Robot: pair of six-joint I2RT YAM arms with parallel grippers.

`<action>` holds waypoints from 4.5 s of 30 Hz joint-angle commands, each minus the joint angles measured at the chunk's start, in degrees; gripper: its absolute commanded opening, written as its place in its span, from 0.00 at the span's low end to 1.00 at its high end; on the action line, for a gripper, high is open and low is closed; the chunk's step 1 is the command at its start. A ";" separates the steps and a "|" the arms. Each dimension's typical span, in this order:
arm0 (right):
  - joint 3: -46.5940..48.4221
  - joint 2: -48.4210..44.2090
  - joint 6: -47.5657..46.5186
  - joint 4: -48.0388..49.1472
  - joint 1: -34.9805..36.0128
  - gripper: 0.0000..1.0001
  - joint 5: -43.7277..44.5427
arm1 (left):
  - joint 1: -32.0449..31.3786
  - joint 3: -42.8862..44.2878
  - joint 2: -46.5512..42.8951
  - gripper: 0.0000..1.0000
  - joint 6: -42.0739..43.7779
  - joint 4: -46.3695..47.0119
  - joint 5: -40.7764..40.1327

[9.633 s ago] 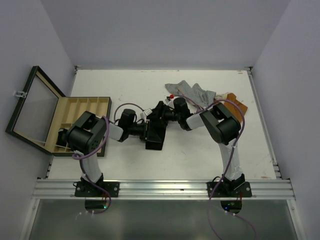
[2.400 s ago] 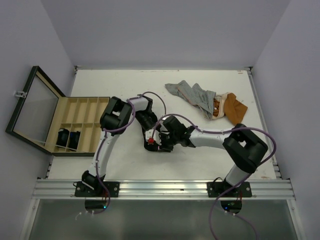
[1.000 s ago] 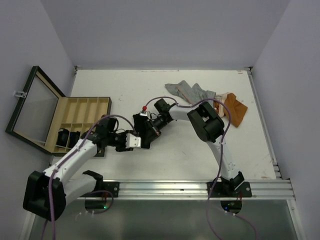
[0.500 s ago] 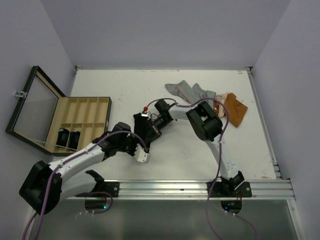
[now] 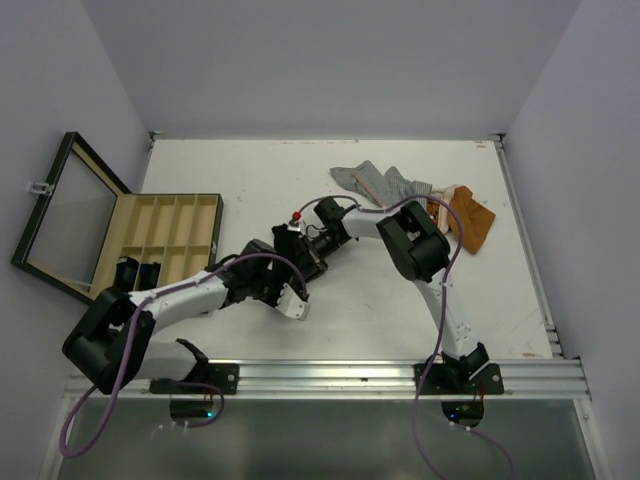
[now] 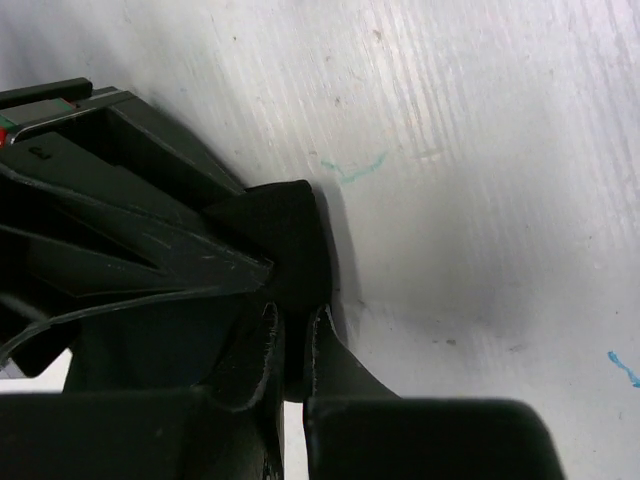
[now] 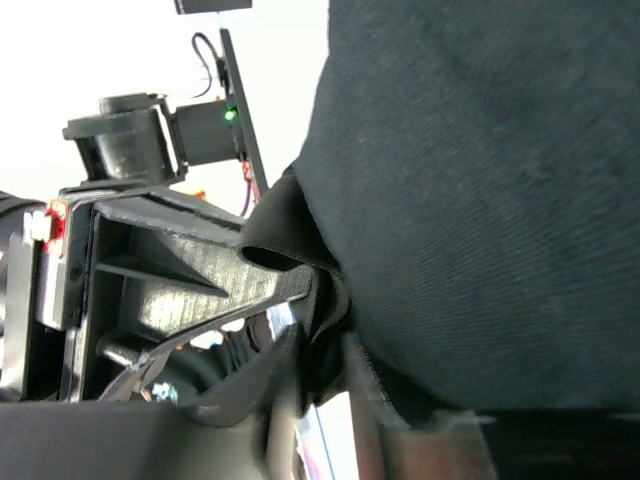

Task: Roll the underwear

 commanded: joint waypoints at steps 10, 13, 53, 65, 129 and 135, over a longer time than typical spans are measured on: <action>-10.87 -24.66 -5.49 0.76 -9.85 0.61 26.66 | 5.07 20.55 24.89 0.00 -10.30 -28.96 13.35; -14.48 -29.96 -9.88 1.20 -10.30 0.63 29.92 | 8.50 27.41 31.84 0.00 -10.56 -34.68 17.75; -30.66 -32.70 -50.23 22.21 15.80 0.52 40.39 | 16.61 55.92 64.39 0.06 -2.21 -61.25 28.13; -31.02 -31.03 -52.00 18.35 15.72 0.00 42.68 | 18.01 55.03 61.23 0.08 -1.60 -60.72 30.06; -5.26 -1.23 -7.43 -5.48 1.21 0.15 19.73 | -9.67 4.50 6.64 0.13 -26.82 -5.08 -8.97; -10.53 -9.92 -5.59 -1.71 -0.19 0.40 24.13 | -7.40 5.99 10.50 0.00 -31.66 -12.90 -1.34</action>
